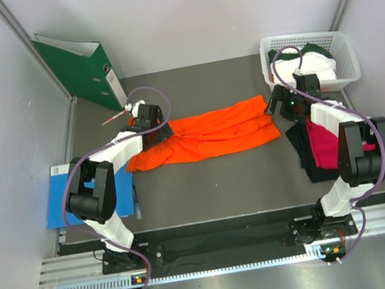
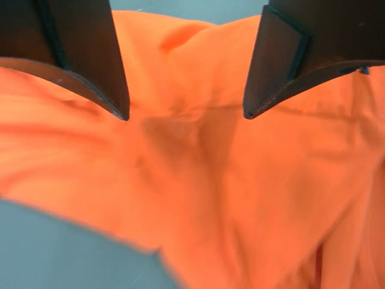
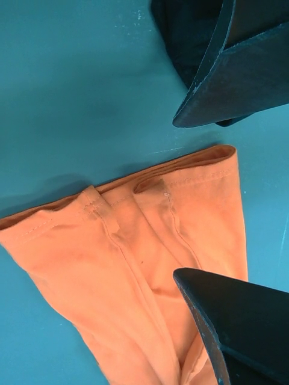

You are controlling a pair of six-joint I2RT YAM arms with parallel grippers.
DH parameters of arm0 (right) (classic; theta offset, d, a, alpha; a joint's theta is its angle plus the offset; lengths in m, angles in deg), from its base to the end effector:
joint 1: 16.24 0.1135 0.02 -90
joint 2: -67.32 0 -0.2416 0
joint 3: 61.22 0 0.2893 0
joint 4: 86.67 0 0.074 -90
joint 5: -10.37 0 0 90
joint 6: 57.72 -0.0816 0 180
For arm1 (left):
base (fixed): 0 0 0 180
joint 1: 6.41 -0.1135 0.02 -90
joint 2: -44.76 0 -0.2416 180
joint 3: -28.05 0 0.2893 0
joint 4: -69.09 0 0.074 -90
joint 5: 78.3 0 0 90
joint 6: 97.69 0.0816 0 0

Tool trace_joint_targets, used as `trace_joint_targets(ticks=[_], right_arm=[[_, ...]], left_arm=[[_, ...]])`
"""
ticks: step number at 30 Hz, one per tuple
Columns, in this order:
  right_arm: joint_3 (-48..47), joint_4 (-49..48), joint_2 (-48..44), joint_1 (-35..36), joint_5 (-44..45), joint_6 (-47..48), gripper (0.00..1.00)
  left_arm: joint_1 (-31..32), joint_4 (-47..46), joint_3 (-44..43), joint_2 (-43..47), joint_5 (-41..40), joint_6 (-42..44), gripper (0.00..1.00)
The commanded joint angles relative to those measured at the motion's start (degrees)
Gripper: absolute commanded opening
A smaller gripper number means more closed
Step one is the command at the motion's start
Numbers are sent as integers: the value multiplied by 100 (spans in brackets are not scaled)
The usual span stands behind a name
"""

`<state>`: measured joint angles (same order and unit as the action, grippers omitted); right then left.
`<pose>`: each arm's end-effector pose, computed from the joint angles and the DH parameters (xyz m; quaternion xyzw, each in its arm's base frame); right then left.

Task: Fold and stack the t-shirts
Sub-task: Fold the other side of the tshirt into a rectangle

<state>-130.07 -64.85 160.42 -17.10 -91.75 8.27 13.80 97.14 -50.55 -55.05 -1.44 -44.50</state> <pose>0.4037 0.0111 0.1252 0.1600 0.9091 0.1705 0.3447 0.4109 -0.1315 0.1306 -0.1738 0.9158 -0.0708 0.3551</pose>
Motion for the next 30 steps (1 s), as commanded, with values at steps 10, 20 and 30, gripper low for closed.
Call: trace_joint_targets(ticks=[10, 20, 30], right_arm=[[-25, -141, -11, 42, -124, 89, 100], [-25, -176, 112, 42, -194, 72, 100], [2, -194, 156, 42, -221, 72, 100]], left_arm=[[-61, -1036, 537, -30, 93, -677, 70], [-78, -1159, 265, -328, 58, -660, 49], [-105, -1080, -43, -417, 31, -581, 0]])
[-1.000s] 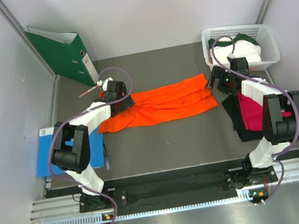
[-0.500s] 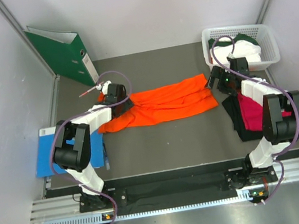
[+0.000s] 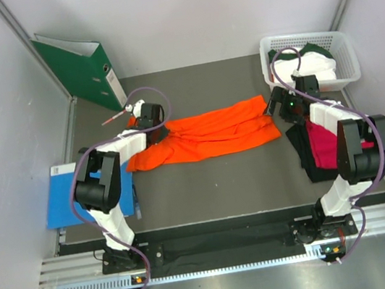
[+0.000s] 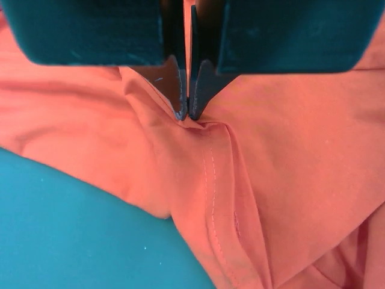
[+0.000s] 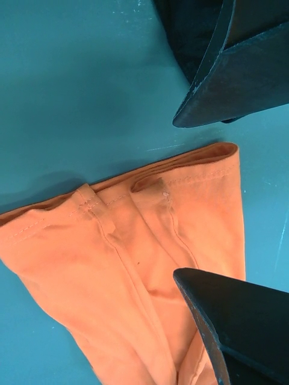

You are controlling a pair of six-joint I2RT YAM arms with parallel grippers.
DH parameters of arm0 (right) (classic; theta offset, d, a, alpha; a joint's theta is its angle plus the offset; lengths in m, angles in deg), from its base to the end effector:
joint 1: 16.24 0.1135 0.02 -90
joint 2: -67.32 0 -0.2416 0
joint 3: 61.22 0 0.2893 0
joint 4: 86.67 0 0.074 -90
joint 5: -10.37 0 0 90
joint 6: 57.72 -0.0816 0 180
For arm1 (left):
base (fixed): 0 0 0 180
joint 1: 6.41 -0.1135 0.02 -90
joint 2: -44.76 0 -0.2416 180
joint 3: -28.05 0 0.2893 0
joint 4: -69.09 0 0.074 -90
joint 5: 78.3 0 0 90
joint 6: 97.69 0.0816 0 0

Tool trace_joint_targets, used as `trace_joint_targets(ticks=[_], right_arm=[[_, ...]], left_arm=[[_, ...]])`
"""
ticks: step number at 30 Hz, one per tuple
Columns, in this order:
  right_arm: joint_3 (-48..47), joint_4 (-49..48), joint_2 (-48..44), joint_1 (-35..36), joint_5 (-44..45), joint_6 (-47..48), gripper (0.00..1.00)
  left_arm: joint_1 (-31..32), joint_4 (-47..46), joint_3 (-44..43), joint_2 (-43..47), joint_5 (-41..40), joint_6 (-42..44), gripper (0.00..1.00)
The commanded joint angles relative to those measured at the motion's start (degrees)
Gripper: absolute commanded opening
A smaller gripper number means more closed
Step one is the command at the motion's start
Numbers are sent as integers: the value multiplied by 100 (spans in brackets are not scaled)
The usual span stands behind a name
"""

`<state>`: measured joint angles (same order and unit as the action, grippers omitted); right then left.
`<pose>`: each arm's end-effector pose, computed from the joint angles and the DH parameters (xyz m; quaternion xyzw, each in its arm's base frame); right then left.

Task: Fold and stack the t-shirts
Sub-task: Fold the other side of the tshirt into a rectangle

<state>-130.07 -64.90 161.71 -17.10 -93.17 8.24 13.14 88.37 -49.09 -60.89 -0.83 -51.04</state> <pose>0.4037 0.0130 0.1170 0.1575 0.9124 0.1802 0.3320 0.4230 -0.1314 0.0942 -0.2297 0.8993 -0.0999 0.3585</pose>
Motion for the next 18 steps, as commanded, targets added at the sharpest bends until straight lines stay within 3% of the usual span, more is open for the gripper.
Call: trace_joint_targets(ticks=[1, 7, 17, 18], right_arm=[[2, -215, 27, 42, -79, 57, 100], [2, -242, 18, 42, -96, 39, 100], [11, -137, -184, 42, 53, 170, 100], [11, -128, -228, 42, 71, 179, 100]], left_arm=[[-39, -160, -198, 202, -21, 90, 0], [-30, -265, -365, 405, -100, 310, 0], [-30, -37, -1814, -657, 58, 565, 0], [-30, -37, -1998, -755, 76, 591, 4]])
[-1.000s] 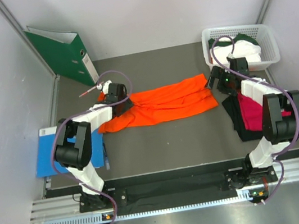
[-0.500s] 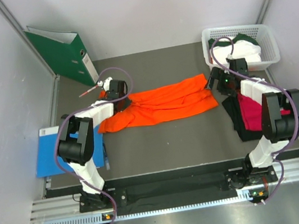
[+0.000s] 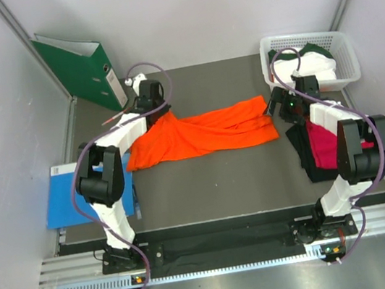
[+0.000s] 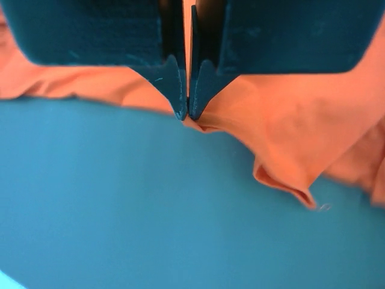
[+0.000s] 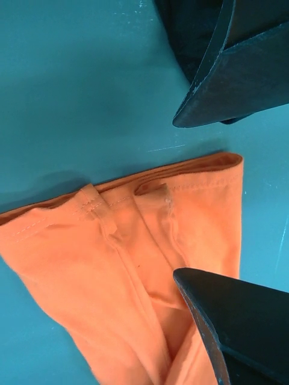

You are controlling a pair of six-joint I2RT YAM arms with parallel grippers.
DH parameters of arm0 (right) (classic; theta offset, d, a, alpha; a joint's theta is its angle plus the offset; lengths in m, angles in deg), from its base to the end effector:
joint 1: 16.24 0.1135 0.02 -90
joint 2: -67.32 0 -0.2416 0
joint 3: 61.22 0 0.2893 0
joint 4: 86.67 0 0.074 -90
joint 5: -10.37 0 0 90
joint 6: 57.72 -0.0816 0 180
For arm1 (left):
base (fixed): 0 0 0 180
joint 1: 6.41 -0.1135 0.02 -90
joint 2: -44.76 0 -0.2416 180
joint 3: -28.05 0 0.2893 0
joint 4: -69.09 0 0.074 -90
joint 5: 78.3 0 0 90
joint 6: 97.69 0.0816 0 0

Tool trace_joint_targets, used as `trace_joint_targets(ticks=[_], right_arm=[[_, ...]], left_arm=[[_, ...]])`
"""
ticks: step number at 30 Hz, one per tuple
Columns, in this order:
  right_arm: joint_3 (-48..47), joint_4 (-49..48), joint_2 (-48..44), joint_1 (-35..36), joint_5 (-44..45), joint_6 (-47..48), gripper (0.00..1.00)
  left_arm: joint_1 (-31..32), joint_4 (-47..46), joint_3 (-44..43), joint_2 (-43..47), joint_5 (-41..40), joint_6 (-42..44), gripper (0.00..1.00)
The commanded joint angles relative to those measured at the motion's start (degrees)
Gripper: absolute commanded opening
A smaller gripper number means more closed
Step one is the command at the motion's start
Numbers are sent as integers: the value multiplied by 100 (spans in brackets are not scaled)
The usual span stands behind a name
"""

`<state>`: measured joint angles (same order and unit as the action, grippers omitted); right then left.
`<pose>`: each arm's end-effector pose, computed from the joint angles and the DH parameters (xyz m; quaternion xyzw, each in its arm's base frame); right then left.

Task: Fold and stack the t-shirts
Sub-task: Fold the other side of the tshirt into a rectangle, then rotate the tshirt 90 degrees

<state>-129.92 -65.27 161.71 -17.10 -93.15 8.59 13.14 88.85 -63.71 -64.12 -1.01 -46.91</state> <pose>0.4038 0.0130 0.1167 0.1544 0.9123 0.1793 0.3344 0.4748 -0.1496 0.1648 -0.2006 0.8675 -0.1318 0.4358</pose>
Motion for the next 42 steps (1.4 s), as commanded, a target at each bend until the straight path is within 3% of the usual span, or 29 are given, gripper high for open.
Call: trace_joint_targets(ticks=[1, 3, 4, 6, 7, 8, 12, 17, 26, 31, 42], right_arm=[[-5, -91, -245, 216, 69, 153, 100], [-31, -91, -342, 305, 69, 223, 100], [-40, -82, -377, 341, 86, 250, 99], [-84, -73, -526, 516, 182, 381, 100], [-153, -21, -570, 604, 261, 425, 100], [-206, 15, -623, 709, 366, 539, 100], [-637, 234, -642, 1333, 1007, 821, 100], [-1489, 357, -97, 1510, 1220, 1049, 100], [-3634, 1439, 2125, 1537, 1650, 1366, 100], [-4030, 1597, 2417, 1545, 1668, 1410, 99], [-4250, 1913, 2734, 1537, 1738, 1419, 100]], left_arm=[[-39, -67, -633, -528, 145, 213, 18], [-30, 99, -915, -704, 225, 283, 53], [-39, 274, -950, -713, 208, 275, 65], [-39, 293, -732, -486, 120, 266, 72], [-30, 223, -566, -337, 111, 266, 90], [-30, 84, -207, -5, 111, 275, 98], [-30, -15, 691, 893, 32, 222, 98], [-22, 169, 1797, 2043, -109, -31, 98], [75, 503, 3319, 3373, -126, -603, 98], [163, 837, 3339, 3224, -249, -639, 98], [198, 1524, 2715, 1731, -592, -1008, 98]])
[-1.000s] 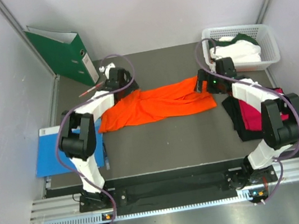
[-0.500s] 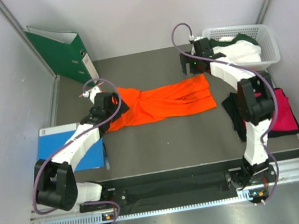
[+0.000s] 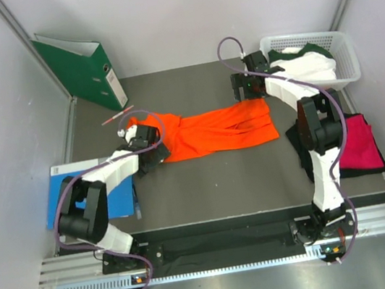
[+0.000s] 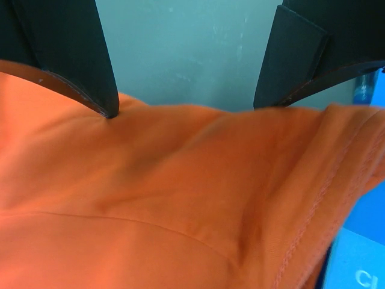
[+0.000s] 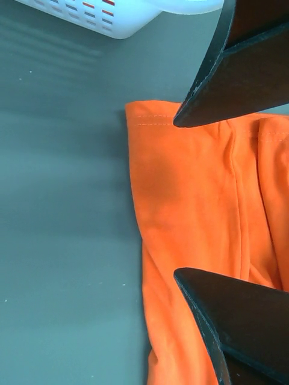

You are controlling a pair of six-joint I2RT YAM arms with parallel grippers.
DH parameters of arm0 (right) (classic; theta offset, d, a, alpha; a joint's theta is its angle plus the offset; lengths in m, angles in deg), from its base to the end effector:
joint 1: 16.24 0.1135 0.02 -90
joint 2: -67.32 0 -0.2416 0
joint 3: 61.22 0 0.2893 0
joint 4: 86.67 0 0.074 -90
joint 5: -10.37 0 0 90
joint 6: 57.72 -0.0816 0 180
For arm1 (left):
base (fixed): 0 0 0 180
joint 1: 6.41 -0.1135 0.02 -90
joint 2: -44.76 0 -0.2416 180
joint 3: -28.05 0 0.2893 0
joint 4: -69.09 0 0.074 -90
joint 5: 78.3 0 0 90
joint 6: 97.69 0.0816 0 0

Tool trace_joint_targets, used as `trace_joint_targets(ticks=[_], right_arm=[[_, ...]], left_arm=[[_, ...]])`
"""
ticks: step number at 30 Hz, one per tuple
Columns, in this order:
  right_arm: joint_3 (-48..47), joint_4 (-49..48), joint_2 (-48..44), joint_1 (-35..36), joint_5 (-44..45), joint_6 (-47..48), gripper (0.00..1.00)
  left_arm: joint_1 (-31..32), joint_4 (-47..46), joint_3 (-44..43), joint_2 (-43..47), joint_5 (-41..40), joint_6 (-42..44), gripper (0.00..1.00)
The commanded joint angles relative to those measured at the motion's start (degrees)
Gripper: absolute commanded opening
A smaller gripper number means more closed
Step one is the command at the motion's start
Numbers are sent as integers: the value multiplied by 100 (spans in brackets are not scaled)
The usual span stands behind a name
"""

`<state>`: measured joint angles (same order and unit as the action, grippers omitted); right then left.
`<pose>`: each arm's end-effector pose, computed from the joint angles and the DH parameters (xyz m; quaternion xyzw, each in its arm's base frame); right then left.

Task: Fold and stack the t-shirts
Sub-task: Rotate the tshirt 90 degrees

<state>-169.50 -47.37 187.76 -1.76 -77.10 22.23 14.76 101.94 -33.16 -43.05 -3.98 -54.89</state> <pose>0.5064 0.1271 0.1392 -0.0292 0.9433 0.0497 0.3268 0.3315 -0.1047 0.0940 -0.2502 0.9230 -0.0378 0.2898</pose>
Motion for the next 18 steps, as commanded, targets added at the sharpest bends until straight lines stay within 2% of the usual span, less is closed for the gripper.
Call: trace_joint_targets(ticks=[1, 8, 10, 11, 12, 14, 15, 18], right_arm=[[-292, 123, 163, 11, 178, 46, 100], [-643, 448, 637, 46, 459, 46, 100], [-775, 605, 735, 46, 521, 11, 95], [-792, 624, 787, 46, 538, 2, 89], [-801, 650, 805, 55, 556, -6, 71], [-793, 747, 805, 55, 687, -68, 51], [-758, 773, 788, 64, 749, -94, 30], [-565, 879, 656, 90, 1012, -226, 9]], left_arm=[[28, 258, -481, -595, -382, -211, 98], [36, 504, -1035, -1203, -672, -281, 98], [28, 653, -1245, -1378, -752, -307, 98], [28, 680, -1299, -1440, -778, -299, 98], [28, 724, -1369, -1493, -813, -307, 98], [28, 820, -1536, -1660, -840, -325, 98], [36, 864, -1598, -1713, -901, -342, 98], [28, 952, -1817, -1906, -945, -342, 98]])
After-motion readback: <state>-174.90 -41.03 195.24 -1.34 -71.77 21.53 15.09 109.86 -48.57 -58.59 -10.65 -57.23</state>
